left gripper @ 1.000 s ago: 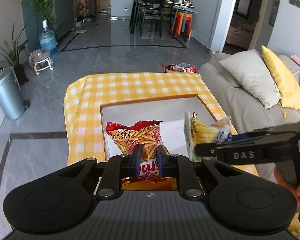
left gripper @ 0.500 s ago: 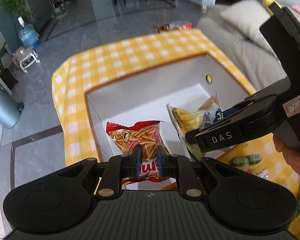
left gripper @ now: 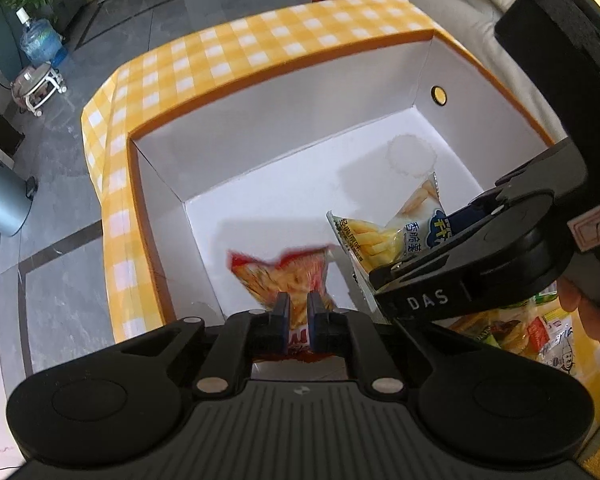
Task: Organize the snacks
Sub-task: 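Carry both bags into the orange box and open both tools to release, then withdraw both tools from the box back toward the remaining snacks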
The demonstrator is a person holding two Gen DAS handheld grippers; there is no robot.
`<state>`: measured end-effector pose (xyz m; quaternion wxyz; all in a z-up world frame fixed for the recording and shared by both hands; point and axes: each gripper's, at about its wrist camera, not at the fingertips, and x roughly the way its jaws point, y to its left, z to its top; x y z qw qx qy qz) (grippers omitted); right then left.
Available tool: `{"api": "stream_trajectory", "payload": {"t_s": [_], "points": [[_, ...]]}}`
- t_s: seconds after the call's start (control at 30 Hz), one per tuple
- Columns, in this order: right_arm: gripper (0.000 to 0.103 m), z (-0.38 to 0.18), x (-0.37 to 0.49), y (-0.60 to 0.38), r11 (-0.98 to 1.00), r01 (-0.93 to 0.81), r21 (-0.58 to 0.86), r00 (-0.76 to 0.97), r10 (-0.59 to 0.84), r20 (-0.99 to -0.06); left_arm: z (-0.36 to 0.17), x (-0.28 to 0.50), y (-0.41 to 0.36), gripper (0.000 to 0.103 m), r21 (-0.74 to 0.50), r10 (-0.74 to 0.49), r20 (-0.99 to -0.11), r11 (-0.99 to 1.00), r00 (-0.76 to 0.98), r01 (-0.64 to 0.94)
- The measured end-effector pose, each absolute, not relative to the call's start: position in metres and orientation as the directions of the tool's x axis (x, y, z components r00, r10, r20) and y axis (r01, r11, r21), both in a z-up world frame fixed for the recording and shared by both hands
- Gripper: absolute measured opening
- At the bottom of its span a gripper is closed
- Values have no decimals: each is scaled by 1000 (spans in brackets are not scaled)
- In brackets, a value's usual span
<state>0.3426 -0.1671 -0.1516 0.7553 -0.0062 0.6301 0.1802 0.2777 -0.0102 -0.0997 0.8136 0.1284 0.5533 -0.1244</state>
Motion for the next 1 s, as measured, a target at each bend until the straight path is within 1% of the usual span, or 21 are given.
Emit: {"api": "stream_trajectory", "payload": {"t_s": [0.27,0.33,0.37,0.4,0.47,0.7,0.77,0.87,0.93,1.0], "points": [[62,-156,342,-159,941,-268,206,124,245,-962,-103,279,-12,11,79,-41,-941,939,337,334],[66,-153,341,-159,942,-265,207,123,246,-961,-100,275,-12,11,90,-32,-937,939,347,331],[71,-152,341,-160,944,-261,203,129,242,-962,-98,275,-12,15,99,-25,-935,940,355,328],[75,-150,340,-162,947,-257,195,138,236,-962,-95,273,-11,21,109,-18,-930,940,367,324],[80,-144,338,-164,951,-247,185,157,228,-961,-89,268,-9,30,113,-22,-921,941,389,320],[87,-115,323,-172,956,-226,187,222,237,-946,-61,248,-2,54,112,-40,-889,947,457,301],[88,-106,318,-174,956,-229,183,245,239,-940,-54,242,0,58,105,-49,-877,951,479,290],[90,-92,307,-177,958,-225,175,287,237,-928,-42,231,3,61,93,-61,-860,957,506,273],[91,-83,297,-180,960,-224,170,316,236,-919,-36,223,4,65,91,-64,-849,960,524,265],[91,-74,290,-182,961,-224,163,342,235,-910,-30,213,7,65,96,-61,-837,962,543,256]]}}
